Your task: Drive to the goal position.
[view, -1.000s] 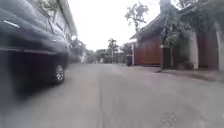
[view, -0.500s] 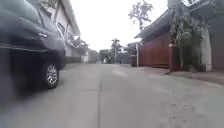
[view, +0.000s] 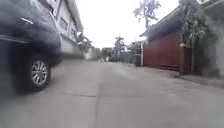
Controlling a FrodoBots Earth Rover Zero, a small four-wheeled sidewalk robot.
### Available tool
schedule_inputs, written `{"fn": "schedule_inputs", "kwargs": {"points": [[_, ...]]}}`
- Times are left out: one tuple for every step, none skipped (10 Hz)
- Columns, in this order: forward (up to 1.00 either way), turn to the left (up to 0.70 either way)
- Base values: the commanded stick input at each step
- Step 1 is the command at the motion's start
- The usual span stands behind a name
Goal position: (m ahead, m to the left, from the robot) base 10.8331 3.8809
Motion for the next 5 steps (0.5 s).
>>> {"fn": "schedule_inputs", "kwargs": {"points": [[1.00, 0.00], [1.00, 0.00], [1.00, 0.00], [1.00, 0.00], [1.00, 0.00]]}}
